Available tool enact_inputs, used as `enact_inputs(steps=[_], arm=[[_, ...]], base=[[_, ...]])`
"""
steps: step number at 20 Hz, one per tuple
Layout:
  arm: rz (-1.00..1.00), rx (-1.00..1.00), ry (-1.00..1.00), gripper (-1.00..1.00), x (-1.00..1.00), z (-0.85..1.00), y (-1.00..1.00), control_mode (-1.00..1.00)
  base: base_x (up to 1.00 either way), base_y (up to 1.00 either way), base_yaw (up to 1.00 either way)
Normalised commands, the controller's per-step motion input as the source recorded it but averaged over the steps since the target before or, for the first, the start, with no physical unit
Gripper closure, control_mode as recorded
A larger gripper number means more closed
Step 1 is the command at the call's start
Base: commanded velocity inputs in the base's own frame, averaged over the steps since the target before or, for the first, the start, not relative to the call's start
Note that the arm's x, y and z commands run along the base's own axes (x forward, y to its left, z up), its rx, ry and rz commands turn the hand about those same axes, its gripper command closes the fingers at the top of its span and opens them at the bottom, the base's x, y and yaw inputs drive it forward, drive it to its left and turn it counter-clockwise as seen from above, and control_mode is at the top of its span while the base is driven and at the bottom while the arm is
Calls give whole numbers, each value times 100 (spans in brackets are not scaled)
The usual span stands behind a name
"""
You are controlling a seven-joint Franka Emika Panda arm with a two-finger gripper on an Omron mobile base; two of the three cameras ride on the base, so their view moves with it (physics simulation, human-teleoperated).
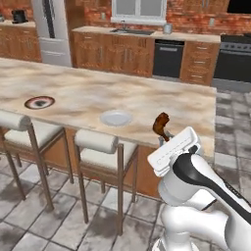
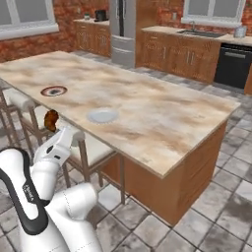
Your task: Take the chicken drumsticks from the pan and place one on each plate on the dining counter.
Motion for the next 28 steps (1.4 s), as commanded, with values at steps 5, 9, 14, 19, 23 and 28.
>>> enact_inputs(steps=[5,9,14,19,23,28], arm=[[0,0,0,100,0,0,0,100],[0,0,0,100,0,0,0,100],[0,0,0,100,0,0,0,100],[0,0,0,100,0,0,0,100],[0,0,0,100,0,0,0,100],[0,0,0,100,0,0,0,100]], base=[[38,94,-63],[26,71,-56],[15,53,-52],[26,69,-46],[35,66,-30],[44,49,-30]])
